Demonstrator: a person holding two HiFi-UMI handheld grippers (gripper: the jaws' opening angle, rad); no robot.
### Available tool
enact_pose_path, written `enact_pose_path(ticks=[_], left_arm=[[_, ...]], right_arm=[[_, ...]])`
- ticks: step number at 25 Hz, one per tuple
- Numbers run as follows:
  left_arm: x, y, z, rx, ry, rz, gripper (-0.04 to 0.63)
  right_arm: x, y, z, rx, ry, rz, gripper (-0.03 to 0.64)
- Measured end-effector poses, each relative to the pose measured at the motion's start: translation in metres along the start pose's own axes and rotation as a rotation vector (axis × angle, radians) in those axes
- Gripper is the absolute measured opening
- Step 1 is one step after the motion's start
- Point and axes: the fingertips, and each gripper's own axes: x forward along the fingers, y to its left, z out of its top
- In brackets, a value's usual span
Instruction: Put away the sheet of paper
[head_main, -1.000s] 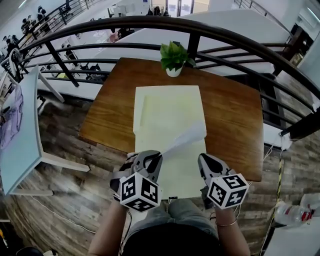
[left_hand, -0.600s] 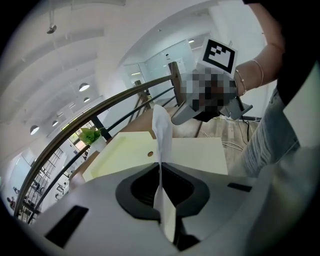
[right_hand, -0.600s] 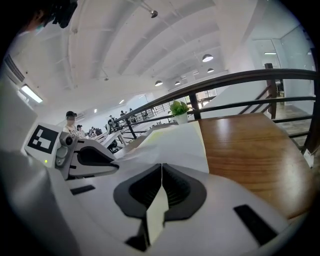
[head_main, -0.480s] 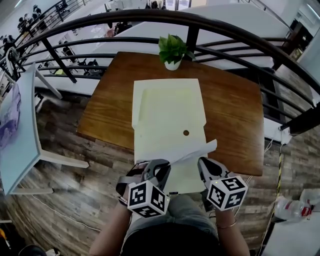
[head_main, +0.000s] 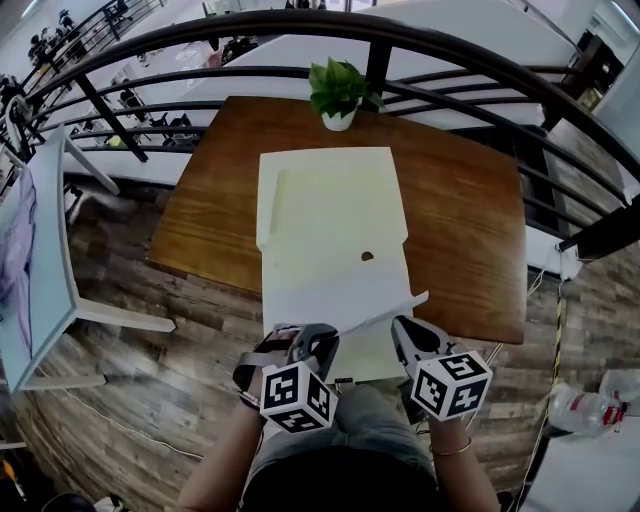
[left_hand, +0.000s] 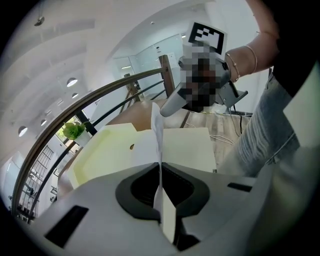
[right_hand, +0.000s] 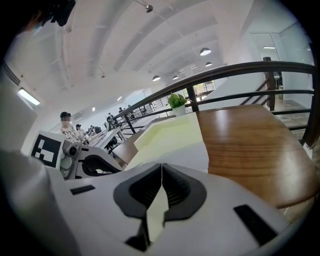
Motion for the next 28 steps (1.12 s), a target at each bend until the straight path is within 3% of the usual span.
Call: enact_pose_path(ticks=[12,28], left_arm=[[0.017,0.017,0.002,0.173,0.008,0.009,0.021],[0.037,0.054,-0.008,0.259,0.061,0.043,0.021]], right_arm=[[0.016,0.001,-0.006,0.007,0.034,0.033,0.028],[0.038,-0.004,0.002,-0.008,0.07,0.068,0.028]])
